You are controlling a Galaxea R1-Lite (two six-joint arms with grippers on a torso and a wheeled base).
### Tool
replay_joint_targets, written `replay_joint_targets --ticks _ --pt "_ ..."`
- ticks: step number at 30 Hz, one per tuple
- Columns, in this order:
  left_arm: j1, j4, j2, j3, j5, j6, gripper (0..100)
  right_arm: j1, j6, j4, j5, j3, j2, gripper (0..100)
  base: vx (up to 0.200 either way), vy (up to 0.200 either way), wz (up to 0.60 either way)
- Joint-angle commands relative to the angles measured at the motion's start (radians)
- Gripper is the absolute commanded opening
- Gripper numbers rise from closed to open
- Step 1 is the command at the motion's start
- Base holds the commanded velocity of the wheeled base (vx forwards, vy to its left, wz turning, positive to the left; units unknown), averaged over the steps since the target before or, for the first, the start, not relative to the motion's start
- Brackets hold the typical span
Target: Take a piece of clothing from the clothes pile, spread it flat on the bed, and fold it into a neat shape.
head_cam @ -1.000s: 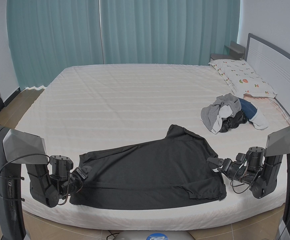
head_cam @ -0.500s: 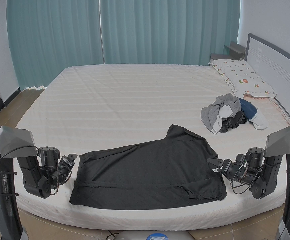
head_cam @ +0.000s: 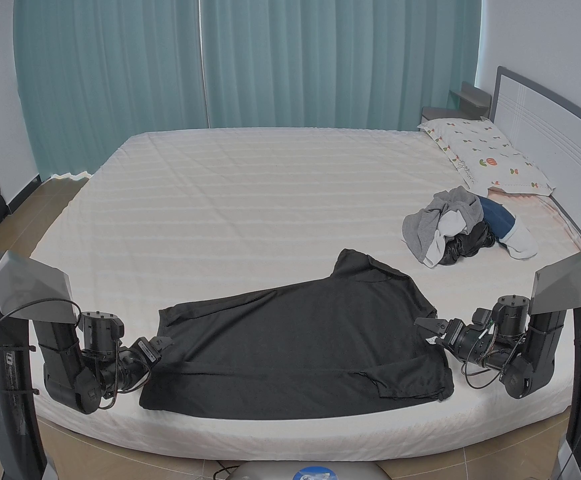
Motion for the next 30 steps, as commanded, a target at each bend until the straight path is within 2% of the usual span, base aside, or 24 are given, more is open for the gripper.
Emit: replay_joint_targets --ticks 1,5,8,14,18,19,22,30 --pt "-0.031 0.000 -0.009 0.033 0.002 0.002 100 0.000 0.001 -0.001 0.000 -0.001 0.002 100 0.000 0.000 0.00" --pt "-0.042 -0.002 -0.032 0.067 0.021 0.005 100 0.000 -0.001 -0.001 0.000 -0.001 0.000 100 0.000 0.000 0.00" --pt "-0.055 -0.002 -0.118 0.124 0.045 0.010 100 0.000 0.001 -0.001 0.000 -0.002 -0.001 100 0.000 0.000 0.00" --pt "-0.106 -0.003 -0.133 0.119 0.047 -0.013 100 0.000 0.001 -0.001 0.000 -0.001 -0.001 100 0.000 0.000 0.00" --pt "-0.177 -0.003 -0.108 0.062 0.048 -0.127 100 -0.001 -0.001 -0.001 0.000 -0.004 -0.001 100 0.000 0.000 0.00" --pt "-0.209 -0.003 -0.099 0.033 0.059 -0.179 100 0.000 -0.001 -0.001 0.000 -0.002 0.000 100 0.000 0.000 0.00" --pt "-0.259 -0.003 -0.096 0.027 0.061 -0.242 100 0.002 0.001 -0.001 0.000 0.003 0.000 100 0.000 0.000 0.00" --pt "-0.298 0.009 -0.058 -0.056 0.097 -0.224 100 0.002 0.002 -0.001 0.000 0.012 -0.003 100 0.000 0.000 0.00"
